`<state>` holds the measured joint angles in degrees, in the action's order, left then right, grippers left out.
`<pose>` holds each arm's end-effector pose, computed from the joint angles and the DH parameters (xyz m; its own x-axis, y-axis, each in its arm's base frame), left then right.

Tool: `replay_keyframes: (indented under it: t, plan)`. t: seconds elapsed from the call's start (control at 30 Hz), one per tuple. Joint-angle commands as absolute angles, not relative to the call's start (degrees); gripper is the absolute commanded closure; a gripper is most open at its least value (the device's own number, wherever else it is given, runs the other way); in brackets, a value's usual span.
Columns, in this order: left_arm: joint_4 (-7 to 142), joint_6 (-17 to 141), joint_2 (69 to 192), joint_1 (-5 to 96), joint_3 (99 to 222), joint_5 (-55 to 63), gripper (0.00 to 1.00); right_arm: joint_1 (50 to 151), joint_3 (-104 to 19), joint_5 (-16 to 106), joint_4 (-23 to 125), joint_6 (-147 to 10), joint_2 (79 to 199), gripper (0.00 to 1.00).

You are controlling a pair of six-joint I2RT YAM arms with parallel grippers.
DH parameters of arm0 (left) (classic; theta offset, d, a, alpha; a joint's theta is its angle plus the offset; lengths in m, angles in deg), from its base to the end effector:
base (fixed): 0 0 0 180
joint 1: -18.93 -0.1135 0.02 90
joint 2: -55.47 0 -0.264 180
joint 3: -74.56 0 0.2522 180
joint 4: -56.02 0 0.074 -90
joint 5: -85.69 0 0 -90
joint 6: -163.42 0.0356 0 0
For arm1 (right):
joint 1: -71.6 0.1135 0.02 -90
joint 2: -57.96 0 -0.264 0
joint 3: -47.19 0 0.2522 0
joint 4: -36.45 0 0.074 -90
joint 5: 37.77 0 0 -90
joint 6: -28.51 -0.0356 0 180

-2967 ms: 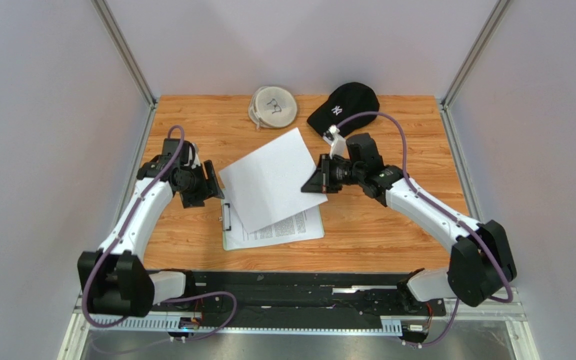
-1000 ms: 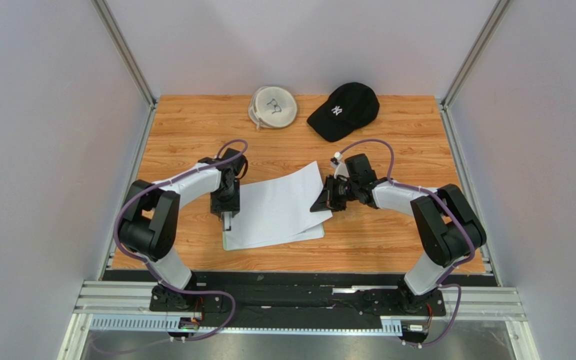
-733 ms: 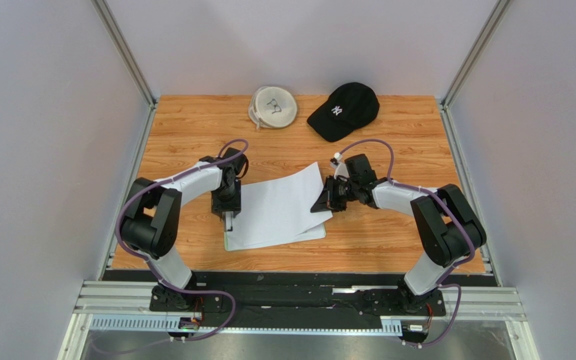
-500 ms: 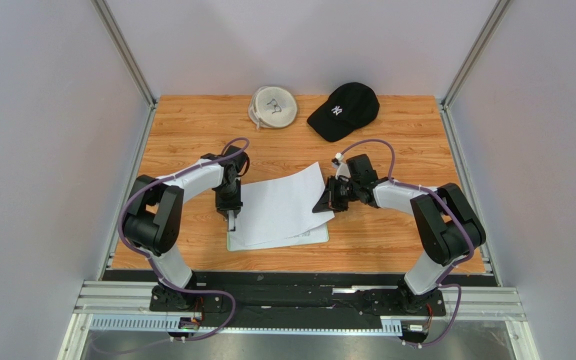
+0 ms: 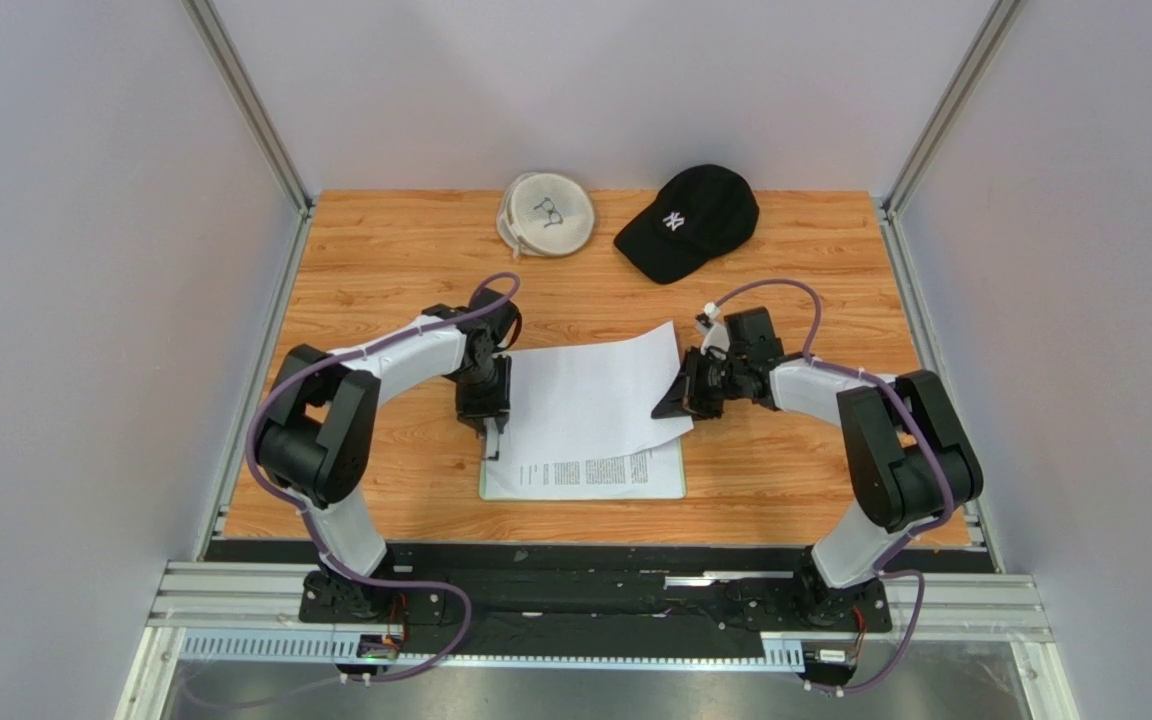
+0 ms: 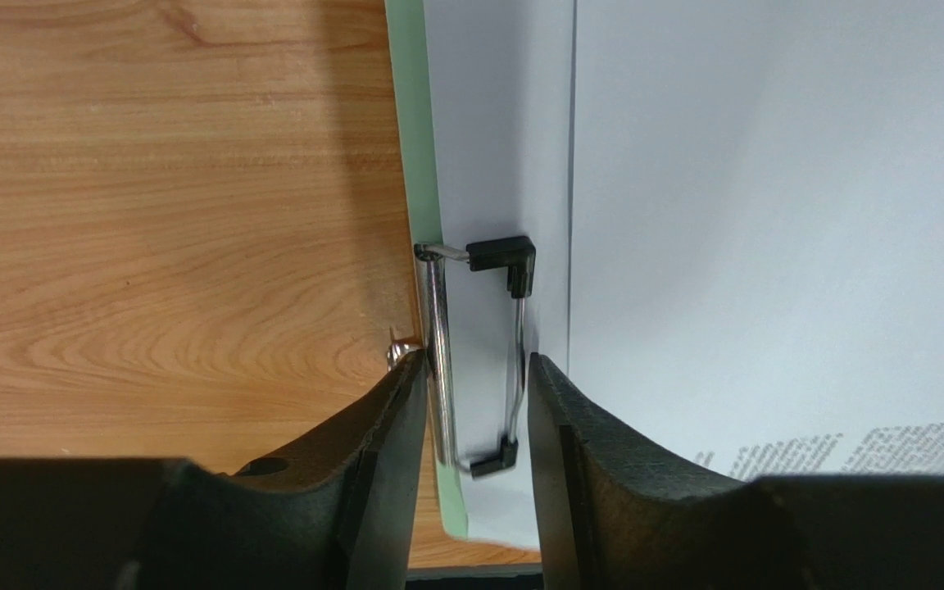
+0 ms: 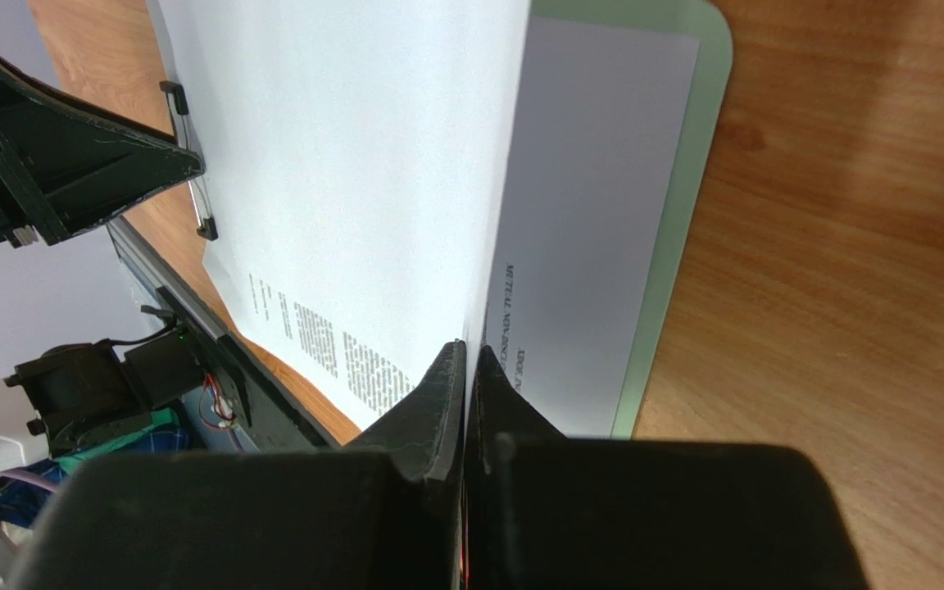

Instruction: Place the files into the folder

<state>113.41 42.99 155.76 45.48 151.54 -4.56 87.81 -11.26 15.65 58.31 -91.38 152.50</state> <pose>0.2832 -0.1413 0.1653 -0.9872 -0.0729 -0.1415 -0.0623 0.9950 -0.0781 0.2813 0.1039 0.1412 -0.9687 0.1351 -0.2084 -0.0520 0.7099 0.7024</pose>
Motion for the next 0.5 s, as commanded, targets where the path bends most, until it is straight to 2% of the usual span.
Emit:
replay_keyframes:
  t: [0.0,0.17,0.3,0.47]
  plan:
    - [112.75,40.29,151.27,45.65,150.72,-4.22,0.52,88.03,-10.26,13.91,58.65,-90.58,149.46,1.00]
    - [113.20,40.90,153.46,45.74,150.72,-5.28,0.50,88.12,-9.82,13.38,60.31,-91.11,145.69,1.00]
    - [111.88,41.08,154.17,46.79,149.66,-5.01,0.58,88.03,-9.82,14.00,61.98,-91.03,143.13,1.00]
    - [112.05,41.69,155.31,47.85,150.02,-6.86,0.59,88.03,-9.73,14.00,62.87,-91.03,141.72,1.00]
